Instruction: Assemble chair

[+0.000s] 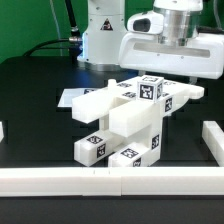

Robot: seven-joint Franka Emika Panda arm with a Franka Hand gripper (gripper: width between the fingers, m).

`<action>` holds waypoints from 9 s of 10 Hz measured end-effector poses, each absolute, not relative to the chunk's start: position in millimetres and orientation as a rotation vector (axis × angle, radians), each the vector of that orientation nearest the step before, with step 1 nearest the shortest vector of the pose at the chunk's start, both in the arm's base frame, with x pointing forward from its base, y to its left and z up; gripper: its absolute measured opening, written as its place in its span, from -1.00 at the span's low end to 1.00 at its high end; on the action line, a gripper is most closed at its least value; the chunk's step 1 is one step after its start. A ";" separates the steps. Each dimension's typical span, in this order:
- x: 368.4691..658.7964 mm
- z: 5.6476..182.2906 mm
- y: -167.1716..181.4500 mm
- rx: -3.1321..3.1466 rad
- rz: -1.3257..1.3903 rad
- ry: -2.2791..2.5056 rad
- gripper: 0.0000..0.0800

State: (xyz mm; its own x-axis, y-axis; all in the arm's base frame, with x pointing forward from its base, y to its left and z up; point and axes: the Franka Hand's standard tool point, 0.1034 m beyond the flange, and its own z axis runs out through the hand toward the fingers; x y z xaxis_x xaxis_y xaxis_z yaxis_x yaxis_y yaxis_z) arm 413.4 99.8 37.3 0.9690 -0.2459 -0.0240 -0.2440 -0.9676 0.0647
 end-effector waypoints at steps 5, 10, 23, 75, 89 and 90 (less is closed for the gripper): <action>417.2 20.5 93.3 3.037 -0.064 -0.348 0.62; 422.2 10.2 93.3 3.028 -0.068 -0.320 0.62; 413.0 95.4 104.5 3.111 -0.141 -0.391 -0.28; 551.2 119.8 -21.2 3.135 -0.098 0.218 -0.28; 559.9 115.8 -28.5 3.125 -0.078 0.186 -0.28; 559.9 115.7 -28.2 3.129 -0.077 0.097 -0.28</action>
Offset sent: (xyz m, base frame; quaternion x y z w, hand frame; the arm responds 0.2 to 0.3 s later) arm 0.0167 -0.0087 -0.0138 -0.0134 0.0121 -0.0197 0.9996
